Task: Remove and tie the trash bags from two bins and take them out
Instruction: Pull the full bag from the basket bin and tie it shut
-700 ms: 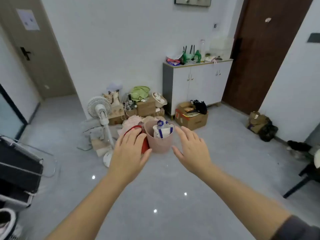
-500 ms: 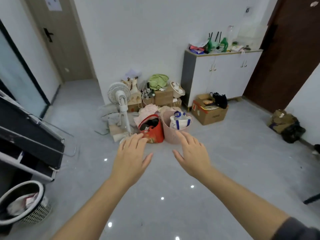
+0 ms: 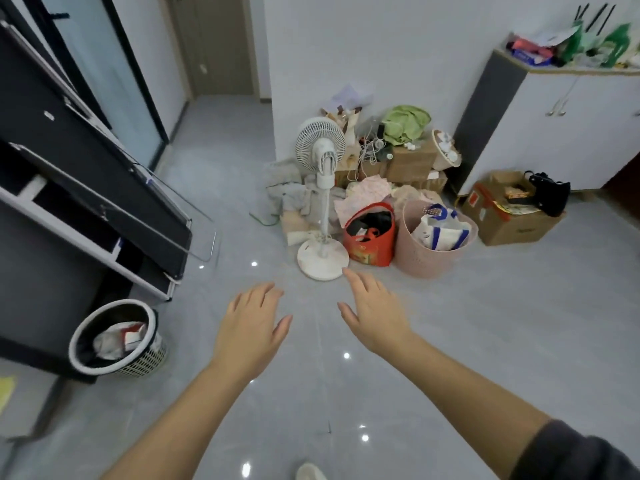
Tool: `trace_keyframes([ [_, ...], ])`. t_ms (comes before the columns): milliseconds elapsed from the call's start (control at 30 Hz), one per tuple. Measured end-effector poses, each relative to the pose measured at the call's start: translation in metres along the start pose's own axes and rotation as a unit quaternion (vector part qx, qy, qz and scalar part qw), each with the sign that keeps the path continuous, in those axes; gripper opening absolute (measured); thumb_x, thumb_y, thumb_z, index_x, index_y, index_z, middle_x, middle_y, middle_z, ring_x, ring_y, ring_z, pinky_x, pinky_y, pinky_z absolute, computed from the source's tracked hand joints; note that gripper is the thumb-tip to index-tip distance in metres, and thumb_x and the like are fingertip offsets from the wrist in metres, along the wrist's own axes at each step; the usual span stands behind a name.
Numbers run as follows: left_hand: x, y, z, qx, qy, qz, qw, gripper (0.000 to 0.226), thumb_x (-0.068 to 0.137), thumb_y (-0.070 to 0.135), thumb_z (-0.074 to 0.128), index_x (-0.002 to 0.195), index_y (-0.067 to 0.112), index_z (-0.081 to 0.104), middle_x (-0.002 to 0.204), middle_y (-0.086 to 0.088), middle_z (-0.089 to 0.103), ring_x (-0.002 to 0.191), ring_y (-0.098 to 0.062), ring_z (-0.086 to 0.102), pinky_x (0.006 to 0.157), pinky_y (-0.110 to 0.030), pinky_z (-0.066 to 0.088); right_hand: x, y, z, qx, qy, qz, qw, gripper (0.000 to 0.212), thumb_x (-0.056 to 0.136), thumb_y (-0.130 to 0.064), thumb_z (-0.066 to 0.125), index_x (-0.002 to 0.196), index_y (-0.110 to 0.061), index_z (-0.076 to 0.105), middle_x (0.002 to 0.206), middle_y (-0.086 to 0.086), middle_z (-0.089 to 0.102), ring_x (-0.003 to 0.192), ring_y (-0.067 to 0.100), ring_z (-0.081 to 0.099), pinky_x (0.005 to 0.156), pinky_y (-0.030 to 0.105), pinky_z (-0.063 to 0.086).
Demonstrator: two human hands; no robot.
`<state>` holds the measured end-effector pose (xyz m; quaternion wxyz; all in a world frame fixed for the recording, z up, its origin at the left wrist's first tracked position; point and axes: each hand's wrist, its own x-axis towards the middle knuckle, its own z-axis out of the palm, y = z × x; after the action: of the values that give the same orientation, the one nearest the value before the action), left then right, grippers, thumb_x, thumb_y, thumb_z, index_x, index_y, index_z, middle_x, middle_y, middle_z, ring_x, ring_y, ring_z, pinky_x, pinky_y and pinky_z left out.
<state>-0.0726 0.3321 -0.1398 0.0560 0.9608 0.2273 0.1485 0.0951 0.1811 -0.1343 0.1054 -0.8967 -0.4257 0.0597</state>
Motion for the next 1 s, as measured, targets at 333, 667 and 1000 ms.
trace_keyframes([
  [333, -0.003, -0.218, 0.033, 0.021, -0.088, -0.087, 0.992, 0.029, 0.084, 0.034, 0.060, 0.106, 0.017, 0.065, 0.112, -0.002, 0.065, 0.101, -0.024, 0.063, 0.083, -0.038, 0.050, 0.112, -0.149, 0.106, -0.033, -0.106, -0.046, 0.993, 0.050, 0.097, -0.040, 0.039, 0.143, -0.022, 0.028, 0.144, 0.000, 0.039, 0.127, 0.024, 0.042, 0.094, 0.040, 0.042],
  [667, -0.014, -0.446, 0.103, 0.032, -0.202, -0.155, 0.967, 0.021, 0.081, 0.030, 0.065, 0.098, 0.019, 0.069, 0.099, -0.001, 0.066, 0.089, -0.025, 0.063, 0.068, -0.037, 0.047, 0.213, -0.315, 0.259, -0.005, -0.197, -0.049, 0.979, 0.049, 0.098, -0.037, 0.038, 0.143, -0.021, 0.027, 0.142, 0.003, 0.040, 0.126, 0.026, 0.042, 0.096, 0.041, 0.042],
  [1000, -0.059, -0.671, 0.290, 0.024, -0.209, -0.293, 0.932, 0.025, 0.086, 0.026, 0.055, 0.105, 0.014, 0.065, 0.103, -0.007, 0.063, 0.090, -0.029, 0.060, 0.070, -0.041, 0.050, 0.325, -0.418, 0.516, 0.060, -0.265, -0.034, 0.962, 0.050, 0.098, -0.032, 0.038, 0.144, -0.016, 0.028, 0.142, 0.008, 0.041, 0.125, 0.028, 0.043, 0.097, 0.042, 0.044],
])
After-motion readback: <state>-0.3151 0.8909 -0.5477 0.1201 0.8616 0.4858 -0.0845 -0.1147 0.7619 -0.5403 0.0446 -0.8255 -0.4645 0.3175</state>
